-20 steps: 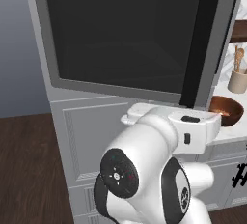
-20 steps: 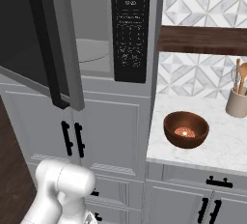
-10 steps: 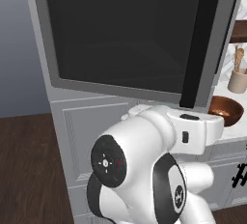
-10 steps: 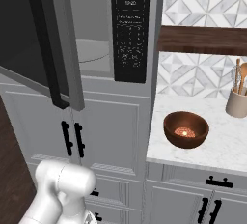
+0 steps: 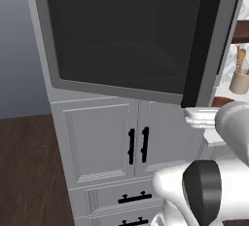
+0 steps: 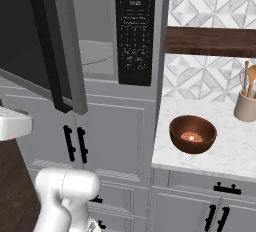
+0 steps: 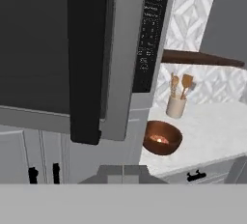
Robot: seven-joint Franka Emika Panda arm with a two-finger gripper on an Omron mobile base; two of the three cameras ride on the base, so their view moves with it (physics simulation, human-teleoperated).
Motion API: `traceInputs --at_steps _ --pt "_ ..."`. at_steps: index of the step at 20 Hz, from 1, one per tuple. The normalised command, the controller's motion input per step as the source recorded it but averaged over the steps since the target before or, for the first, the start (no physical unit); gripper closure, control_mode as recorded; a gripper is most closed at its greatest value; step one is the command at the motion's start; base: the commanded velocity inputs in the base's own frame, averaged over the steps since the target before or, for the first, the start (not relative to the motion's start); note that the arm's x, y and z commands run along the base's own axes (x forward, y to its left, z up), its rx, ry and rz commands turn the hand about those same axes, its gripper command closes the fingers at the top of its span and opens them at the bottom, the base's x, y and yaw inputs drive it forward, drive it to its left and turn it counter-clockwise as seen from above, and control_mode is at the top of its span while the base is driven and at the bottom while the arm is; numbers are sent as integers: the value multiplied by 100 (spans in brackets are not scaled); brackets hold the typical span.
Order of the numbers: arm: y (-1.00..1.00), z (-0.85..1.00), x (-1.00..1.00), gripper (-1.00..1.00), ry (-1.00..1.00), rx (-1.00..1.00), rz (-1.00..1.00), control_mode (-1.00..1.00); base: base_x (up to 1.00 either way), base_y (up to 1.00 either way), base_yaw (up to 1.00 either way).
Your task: Open the microwave, place the bowl with waffle inside the microwave, then close the microwave door and turn it on.
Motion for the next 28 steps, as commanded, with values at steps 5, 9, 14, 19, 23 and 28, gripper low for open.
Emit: traceInputs --at_steps 5,9,14,19,23,28 --pt "-95 -8 21 100 0 28 46 -100 0 0 0" --pt "-100 -1 45 100 0 26 39 -100 0 0 0" --pt "-87 -20 66 100 0 18 47 -100 0 0 0" --pt "-38 -11 100 100 3 26 27 -100 0 0 0" --pt "0 -12 100 100 7 26 12 -100 0 0 0" --pt "0 -16 90 100 23 23 7 -100 0 0 0"
